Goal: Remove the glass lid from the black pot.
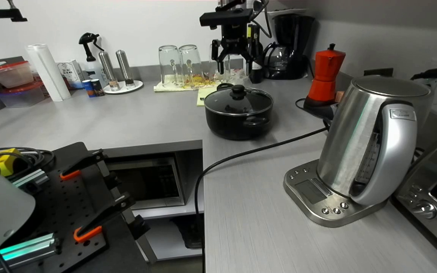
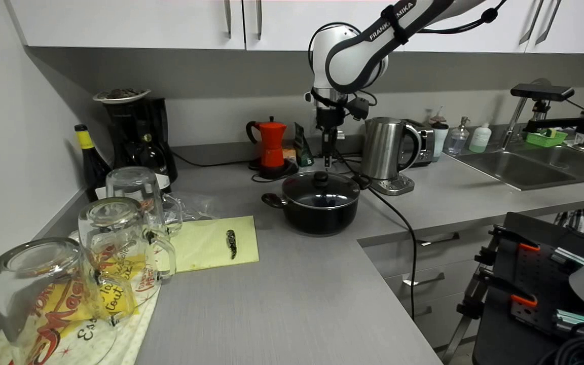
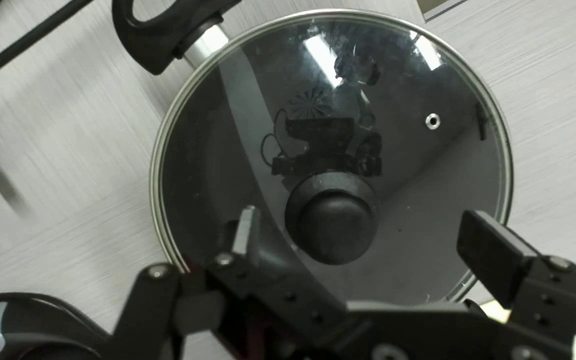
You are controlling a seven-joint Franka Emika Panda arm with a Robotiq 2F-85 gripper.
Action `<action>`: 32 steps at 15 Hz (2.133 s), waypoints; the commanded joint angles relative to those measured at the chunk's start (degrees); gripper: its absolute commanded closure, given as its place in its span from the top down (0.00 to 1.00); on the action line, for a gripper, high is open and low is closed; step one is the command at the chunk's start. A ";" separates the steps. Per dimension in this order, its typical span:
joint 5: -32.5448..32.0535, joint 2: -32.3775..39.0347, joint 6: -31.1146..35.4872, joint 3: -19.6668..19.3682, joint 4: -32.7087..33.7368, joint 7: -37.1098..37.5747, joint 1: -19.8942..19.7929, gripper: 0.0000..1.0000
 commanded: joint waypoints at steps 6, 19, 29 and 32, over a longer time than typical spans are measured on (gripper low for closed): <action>1.26 6.47 -0.32 1.96 6.00 -6.79 -1.54 1.00; 2.64 10.51 -1.27 3.85 10.32 -12.04 -4.41 0.60; 2.98 6.23 -2.28 4.19 7.92 -12.99 -4.65 0.25; 2.04 2.57 -2.36 3.72 5.75 -12.27 -4.09 0.25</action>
